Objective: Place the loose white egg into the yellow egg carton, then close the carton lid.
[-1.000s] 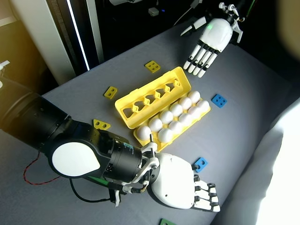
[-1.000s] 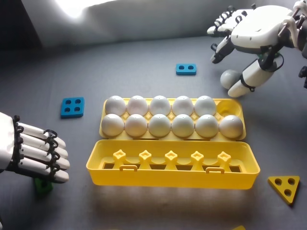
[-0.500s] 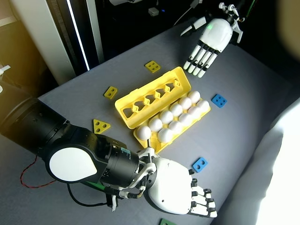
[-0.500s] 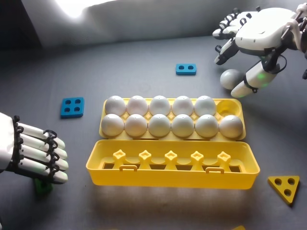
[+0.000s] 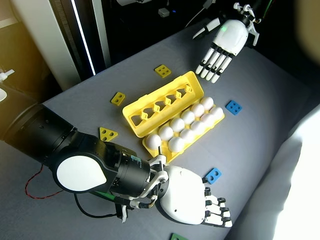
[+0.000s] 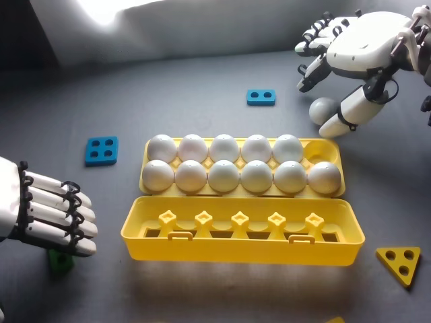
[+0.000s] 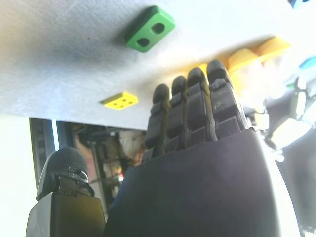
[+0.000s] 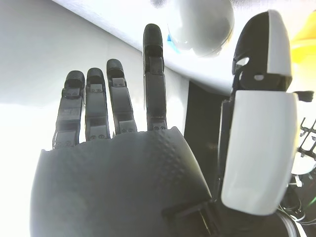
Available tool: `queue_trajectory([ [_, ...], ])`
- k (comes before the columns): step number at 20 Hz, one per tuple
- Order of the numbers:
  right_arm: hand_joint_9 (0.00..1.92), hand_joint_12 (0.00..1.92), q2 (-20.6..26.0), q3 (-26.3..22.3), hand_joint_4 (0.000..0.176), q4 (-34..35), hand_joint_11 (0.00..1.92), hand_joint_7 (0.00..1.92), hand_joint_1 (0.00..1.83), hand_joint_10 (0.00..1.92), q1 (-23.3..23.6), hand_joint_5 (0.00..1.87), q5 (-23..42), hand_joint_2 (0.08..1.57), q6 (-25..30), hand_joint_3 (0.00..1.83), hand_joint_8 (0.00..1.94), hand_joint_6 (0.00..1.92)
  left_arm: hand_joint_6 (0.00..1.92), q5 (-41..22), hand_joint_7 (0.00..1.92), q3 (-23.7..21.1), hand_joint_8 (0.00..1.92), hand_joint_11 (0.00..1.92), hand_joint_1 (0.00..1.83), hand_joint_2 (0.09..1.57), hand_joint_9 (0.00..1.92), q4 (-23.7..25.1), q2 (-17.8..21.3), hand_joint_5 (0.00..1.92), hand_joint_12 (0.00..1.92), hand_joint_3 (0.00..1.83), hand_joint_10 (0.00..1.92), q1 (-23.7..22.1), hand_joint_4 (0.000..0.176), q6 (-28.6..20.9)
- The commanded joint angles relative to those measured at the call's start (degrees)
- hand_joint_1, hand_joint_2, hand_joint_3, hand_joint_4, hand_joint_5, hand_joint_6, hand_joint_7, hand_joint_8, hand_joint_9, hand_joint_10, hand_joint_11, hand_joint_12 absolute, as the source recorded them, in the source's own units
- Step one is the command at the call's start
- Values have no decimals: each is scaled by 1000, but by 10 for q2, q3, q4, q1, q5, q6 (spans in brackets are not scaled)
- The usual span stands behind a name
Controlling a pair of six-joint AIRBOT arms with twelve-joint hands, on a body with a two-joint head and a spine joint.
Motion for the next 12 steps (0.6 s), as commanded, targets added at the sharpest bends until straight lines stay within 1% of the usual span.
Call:
queue_trajectory([
  [1, 0, 0, 7, 6, 135, 12, 0, 91, 563, 0, -1, 608, 41, 852, 2, 1, 3, 4, 4, -24, 119, 6, 5, 0, 0, 1083, 97, -32, 5, 147, 261, 0, 5, -4, 0, -2],
  [2, 0, 0, 7, 6, 124, 12, 0, 128, 583, 0, -2, 623, 41, 848, 2, 0, 16, 9, 2, -24, 110, 6, 2, 0, 0, 1080, 86, -32, 4, 137, 231, 0, 2, -4, 0, -2],
  [3, 0, 0, 7, 7, 127, 12, 0, 147, 586, 0, -3, 629, 41, 849, 2, 0, 22, 11, 1, -24, 107, 6, 1, 0, 0, 1081, 82, -32, 5, 136, 224, 0, 1, -5, 0, -2],
  [4, 0, 0, 7, 7, 138, 12, 0, 133, 546, 0, -3, 608, 41, 863, 2, 6, 13, 2, 4, -24, 114, 6, 4, 0, 0, 1085, 88, -32, 5, 141, 223, 1, 3, -5, 0, -2],
  [6, 0, 0, 7, 9, 139, 12, 0, 100, 549, 0, -5, 610, 41, 865, 2, 5, 2, 3, 1, -24, 102, 6, 3, 0, 0, 1084, 78, -32, 5, 136, 201, 0, 1, -5, 0, -2],
  [7, 0, 0, 7, 10, 139, 12, 0, 117, 567, 0, -5, 617, 41, 861, 2, 3, 8, 6, 1, -24, 83, 6, 2, 0, 0, 1086, 59, -32, 5, 118, 152, 1, 1, -5, 0, -2],
  [8, 0, 0, 7, 11, 144, 12, 0, 136, 550, 0, -6, 623, 41, 860, 2, 2, 14, 8, 1, -24, 90, 6, 4, 0, 0, 1081, 62, -32, 5, 116, 154, 0, 3, -5, 0, -2],
  [9, 0, 0, 7, 12, 143, 12, 0, 131, 558, 0, -6, 625, 42, 856, 2, 0, 10, 8, 0, -24, 88, 6, 2, 0, 0, 1083, 62, -32, 4, 114, 175, 0, 2, -5, 0, -2],
  [10, 0, 0, 7, 13, 142, 12, 0, 158, 573, 0, -6, 646, 42, 849, 2, 0, 18, 15, 0, -24, 78, 6, 1, 0, 0, 1089, 54, -32, 4, 110, 158, 2, 1, -5, 0, -3],
  [11, 0, 0, 7, 13, 132, 12, 0, 175, 599, 0, -6, 663, 42, 841, 2, 0, 21, 20, 2, -24, 80, 6, 2, 0, 0, 1096, 59, -32, 4, 117, 177, 3, 2, -5, 0, -3],
  [12, 0, 0, 7, 13, 137, 12, 0, 146, 584, 0, -5, 657, 42, 846, 2, 0, 6, 15, 3, -24, 97, 6, 3, 0, 0, 1081, 76, -32, 4, 130, 234, 0, 4, -5, 0, -3],
])
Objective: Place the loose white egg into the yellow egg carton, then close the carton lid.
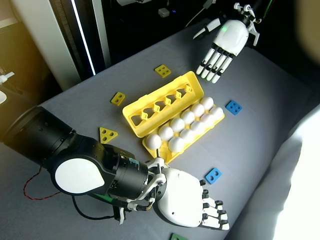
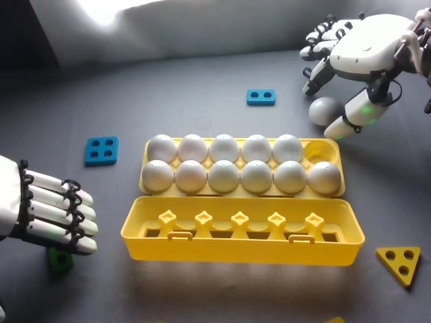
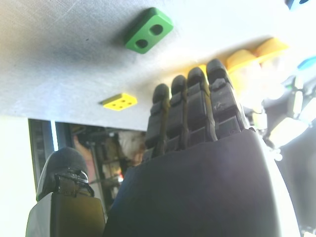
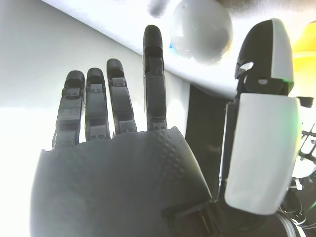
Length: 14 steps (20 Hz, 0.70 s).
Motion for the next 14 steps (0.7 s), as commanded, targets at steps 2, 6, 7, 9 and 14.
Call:
queue_trajectory([
  [2, 0, 0, 8, 5, 135, 12, 0, 139, 591, 0, 1, 659, 40, 847, 2, 0, 2, 14, 2, -25, 99, 6, 3, 0, 0, 1079, 80, -31, 5, 129, 245, 0, 5, -4, 0, -2],
  [6, 0, 0, 6, 5, 151, 12, 0, 119, 569, 0, 2, 629, 42, 869, 2, 8, 0, 2, 3, -25, 80, 6, 4, 0, 0, 1084, 55, -31, 4, 112, 161, 0, 8, -5, 0, -2],
  [7, 0, 0, 6, 5, 154, 12, 0, 91, 591, 0, 3, 634, 42, 861, 3, 3, 0, 3, 2, -25, 105, 6, 2, 0, 0, 1072, 79, -31, 4, 129, 217, 0, 4, -6, 0, -3],
  [9, 0, 0, 4, 5, 147, 12, 0, 128, 591, 0, 3, 652, 42, 860, 4, 2, 10, 8, 9, -25, 58, 7, 12, 23, 0, 1086, 31, -31, 4, 94, 23, 3, 12, -6, 0, -3],
  [14, 0, 0, 3, 5, 158, 12, 0, 127, 588, 0, 4, 666, 42, 853, 6, 0, 2, 14, 0, -24, 95, 7, 0, 12, 0, 1078, 70, -31, 3, 132, 148, 0, 1, -7, 0, -3],
])
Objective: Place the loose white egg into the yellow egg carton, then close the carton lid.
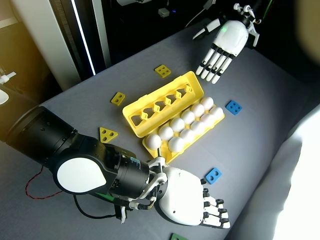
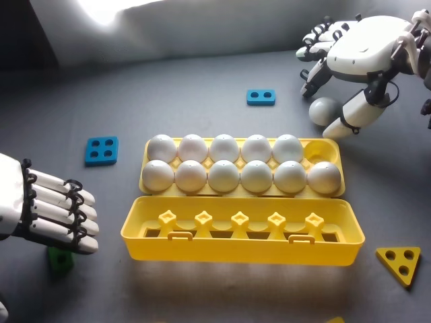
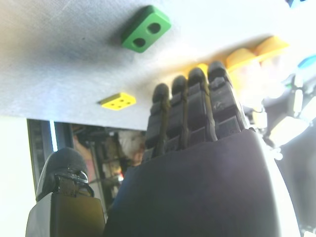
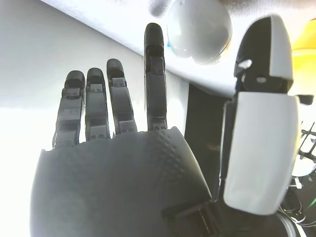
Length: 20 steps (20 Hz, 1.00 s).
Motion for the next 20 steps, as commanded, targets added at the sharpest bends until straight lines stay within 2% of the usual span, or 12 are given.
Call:
queue_trajectory([
  [1, 0, 0, 7, 5, 159, 12, 0, 145, 574, 0, 4, 657, 40, 864, 1, 3, 9, 8, 0, -24, 91, 6, 0, 2, 0, 1081, 68, -32, 7, 128, 181, 0, 1, -3, 0, -3],
  [2, 0, 0, 7, 5, 158, 12, 0, 153, 571, 0, 4, 663, 40, 867, 1, 4, 11, 11, 0, -24, 98, 5, 4, 0, 0, 1084, 76, -32, 7, 127, 186, 0, 5, -3, 0, -3],
  [3, 0, 0, 7, 5, 150, 12, 0, 158, 601, 0, 4, 691, 40, 857, 1, 0, 11, 20, 3, -24, 64, 5, 5, 0, 0, 1079, 39, -32, 7, 97, 76, 0, 7, -3, 0, -3],
  [4, 0, 0, 7, 5, 149, 12, 0, 158, 612, 0, 4, 696, 40, 858, 1, 0, 10, 21, 8, -24, 96, 5, 4, 0, 0, 1080, 72, -32, 7, 123, 173, 0, 6, -3, 0, -3],
  [7, 0, 0, 7, 5, 138, 12, 0, 150, 572, 0, 4, 640, 40, 888, 1, 10, 6, 0, 8, -23, 122, 5, 6, 0, 0, 1087, 94, -32, 6, 144, 223, 2, 7, -3, 0, -3],
  [11, 0, 0, 6, 5, 150, 12, 0, 155, 583, 0, 4, 692, 41, 872, 1, 1, 3, 18, 4, -23, 102, 5, 5, 0, 0, 1079, 73, -32, 6, 132, 187, 0, 4, -3, 0, -3],
  [12, 0, 0, 6, 5, 144, 12, 0, 166, 604, 0, 4, 709, 41, 865, 2, 0, 7, 23, 2, -23, 99, 5, 3, 0, 0, 1083, 73, -32, 6, 129, 189, 1, 3, -3, 0, -3],
  [15, 0, 0, 5, 5, 144, 12, 0, 172, 645, 0, 4, 712, 41, 863, 2, 0, 4, 16, 6, -23, 130, 5, 6, 0, 0, 1070, 100, -32, 6, 160, 268, 0, 6, -3, 0, -3],
  [16, 0, 0, 5, 5, 144, 12, 0, 142, 689, 0, 4, 744, 42, 876, 2, 4, 0, 26, 7, -23, 101, 5, 6, 0, 0, 1072, 69, -32, 6, 132, 172, 0, 8, -3, 0, -4],
  [18, 0, 0, 5, 5, 160, 12, 0, 108, 710, 0, 4, 789, 42, 924, 2, 6, 0, 19, 2, -23, 122, 5, 2, 0, 0, 1082, 91, -32, 6, 146, 202, 2, 4, -3, 0, -4],
  [19, 0, 0, 5, 5, 160, 12, 0, 135, 749, 0, 4, 835, 42, 942, 2, 8, 9, 29, 2, -23, 77, 5, 5, 0, 0, 1081, 47, -32, 6, 104, 95, 1, 2, -3, 0, -4],
  [20, 0, 0, 5, 5, 153, 12, 0, 128, 768, 0, 4, 861, 42, 949, 2, 9, 4, 34, 0, -23, 90, 5, 1, 0, 0, 1080, 64, -32, 6, 115, 138, 0, 0, -3, 0, -4],
])
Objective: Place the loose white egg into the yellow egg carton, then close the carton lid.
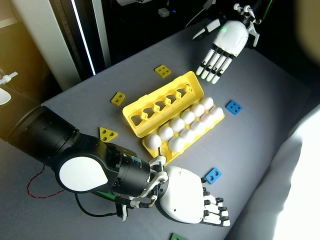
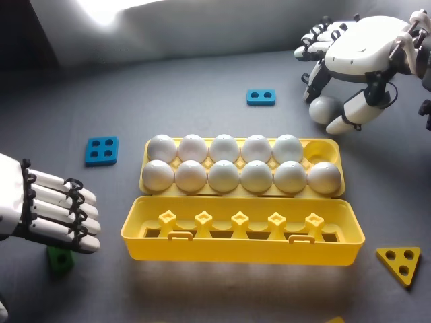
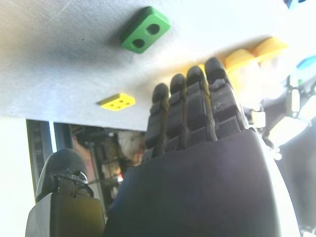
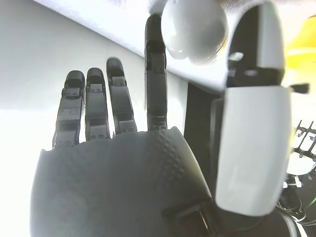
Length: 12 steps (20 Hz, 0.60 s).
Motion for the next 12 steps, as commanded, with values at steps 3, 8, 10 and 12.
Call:
queue_trajectory([
  [3, 0, 0, 7, 5, 132, 11, 0, 126, 848, 0, 4, 967, 41, 973, 0, 0, 3, 31, 1, -24, 118, 5, 1, 0, 0, 1085, 90, -32, 6, 140, 215, 2, 1, -3, 0, -3],
  [8, 0, 0, 7, 5, 176, 11, 0, 124, 1024, 0, 4, 1027, 41, 1080, 1, 5, 4, 890, 3, -24, 115, 5, 2, 0, 0, 1087, 86, -32, 6, 142, 202, 0, 3, -3, 0, -3],
  [10, 24, 0, 7, 5, 176, 11, 0, 163, 1035, 6, 8, 1052, 41, 1076, 0, 0, 10, 852, 1, -24, 101, 5, 1, 0, 0, 1072, 70, -32, 6, 131, 154, 0, 0, -3, 0, -3],
  [12, 56, 0, 7, 5, 176, 11, 0, 191, 1049, 8, 13, 1092, 41, 1062, 0, 0, 5, 790, 2, -24, 100, 5, 3, 0, 0, 1065, 68, -32, 6, 125, 147, 0, 3, -4, 0, -3],
])
